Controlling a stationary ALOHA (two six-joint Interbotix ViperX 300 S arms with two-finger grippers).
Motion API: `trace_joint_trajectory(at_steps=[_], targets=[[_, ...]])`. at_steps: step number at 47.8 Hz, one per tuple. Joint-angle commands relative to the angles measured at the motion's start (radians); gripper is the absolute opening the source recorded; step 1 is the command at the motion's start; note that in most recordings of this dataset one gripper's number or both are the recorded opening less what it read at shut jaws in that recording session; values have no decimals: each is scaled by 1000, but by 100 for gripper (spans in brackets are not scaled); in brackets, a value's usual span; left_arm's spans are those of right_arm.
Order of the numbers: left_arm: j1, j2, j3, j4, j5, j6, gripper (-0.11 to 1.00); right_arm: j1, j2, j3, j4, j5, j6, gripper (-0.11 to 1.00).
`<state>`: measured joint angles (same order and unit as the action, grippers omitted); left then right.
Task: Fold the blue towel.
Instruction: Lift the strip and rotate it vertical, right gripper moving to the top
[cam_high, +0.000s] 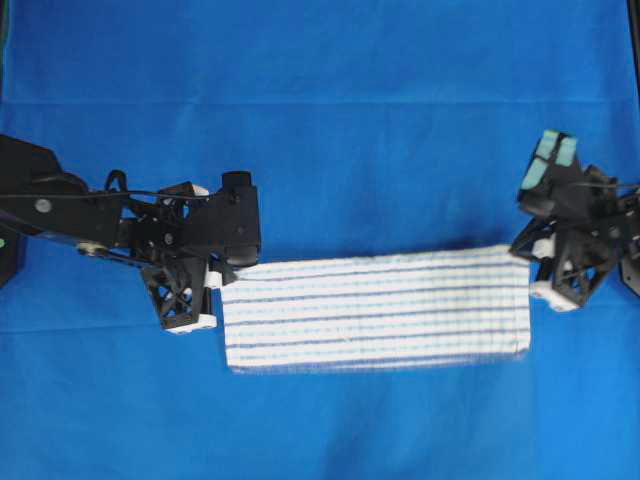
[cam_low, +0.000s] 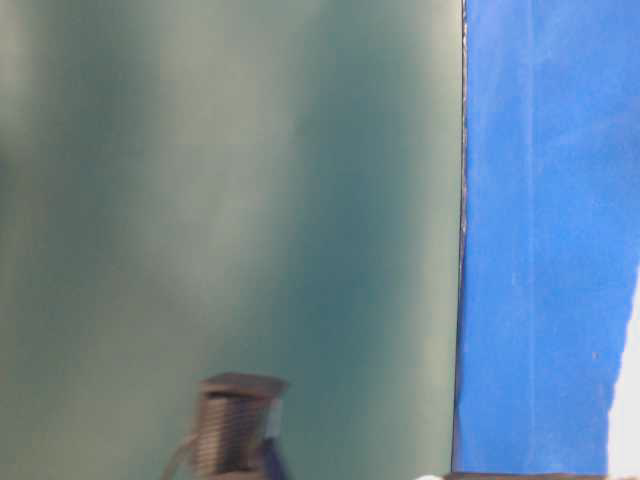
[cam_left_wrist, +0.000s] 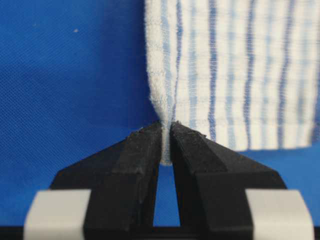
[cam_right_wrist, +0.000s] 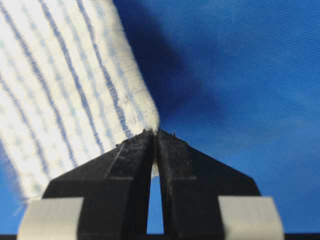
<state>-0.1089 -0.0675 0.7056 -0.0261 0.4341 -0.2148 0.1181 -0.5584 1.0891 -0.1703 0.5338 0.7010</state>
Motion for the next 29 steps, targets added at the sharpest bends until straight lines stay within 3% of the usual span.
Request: trace_joint_trajectory(at_steps=[1, 16, 29], targets=[[-6, -49, -32, 0, 31, 3, 4, 3, -97, -46, 2, 86, 0, 4], [-8, -155, -40, 0, 34, 3, 4, 6, -307, -78, -2, 199, -2, 4], [-11, -147, -55, 0, -15, 2, 4, 0, -268, -80, -64, 181, 3, 4]])
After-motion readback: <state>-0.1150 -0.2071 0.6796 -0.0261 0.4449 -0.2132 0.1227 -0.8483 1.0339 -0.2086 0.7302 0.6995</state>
